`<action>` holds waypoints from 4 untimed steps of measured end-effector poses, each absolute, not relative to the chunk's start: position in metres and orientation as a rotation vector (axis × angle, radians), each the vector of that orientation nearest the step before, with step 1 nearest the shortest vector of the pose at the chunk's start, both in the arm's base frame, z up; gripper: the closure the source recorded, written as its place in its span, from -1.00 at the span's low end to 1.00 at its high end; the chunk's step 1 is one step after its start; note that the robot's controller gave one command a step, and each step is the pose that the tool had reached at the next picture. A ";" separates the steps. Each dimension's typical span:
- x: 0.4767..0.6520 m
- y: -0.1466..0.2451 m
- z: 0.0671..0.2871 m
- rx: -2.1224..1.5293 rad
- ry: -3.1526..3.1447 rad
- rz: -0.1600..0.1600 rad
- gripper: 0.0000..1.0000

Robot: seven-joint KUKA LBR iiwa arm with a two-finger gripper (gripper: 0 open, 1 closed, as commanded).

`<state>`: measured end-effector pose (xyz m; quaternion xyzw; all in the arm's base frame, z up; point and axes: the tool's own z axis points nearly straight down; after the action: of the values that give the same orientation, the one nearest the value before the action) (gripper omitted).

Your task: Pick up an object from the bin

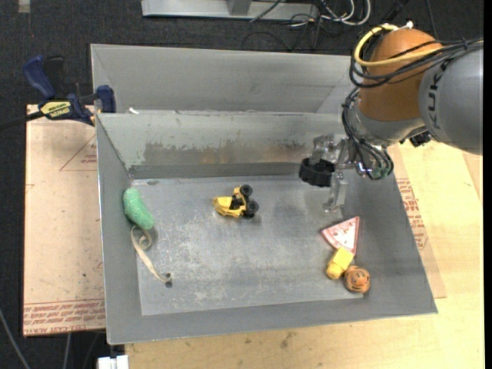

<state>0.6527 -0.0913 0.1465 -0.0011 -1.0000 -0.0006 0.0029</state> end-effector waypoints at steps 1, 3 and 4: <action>0.655 -0.091 0.152 -0.001 -3.144 -0.001 -1.00; 0.655 -0.077 0.116 -0.304 -3.128 -0.001 1.00; 0.634 -0.064 0.178 -0.312 -3.122 -0.002 1.00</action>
Offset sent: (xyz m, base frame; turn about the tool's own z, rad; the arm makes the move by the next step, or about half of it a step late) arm 0.0020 0.0137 -0.0302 0.1942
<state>0.6337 -0.0643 0.1784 -0.0995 -0.9950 -0.0006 0.0020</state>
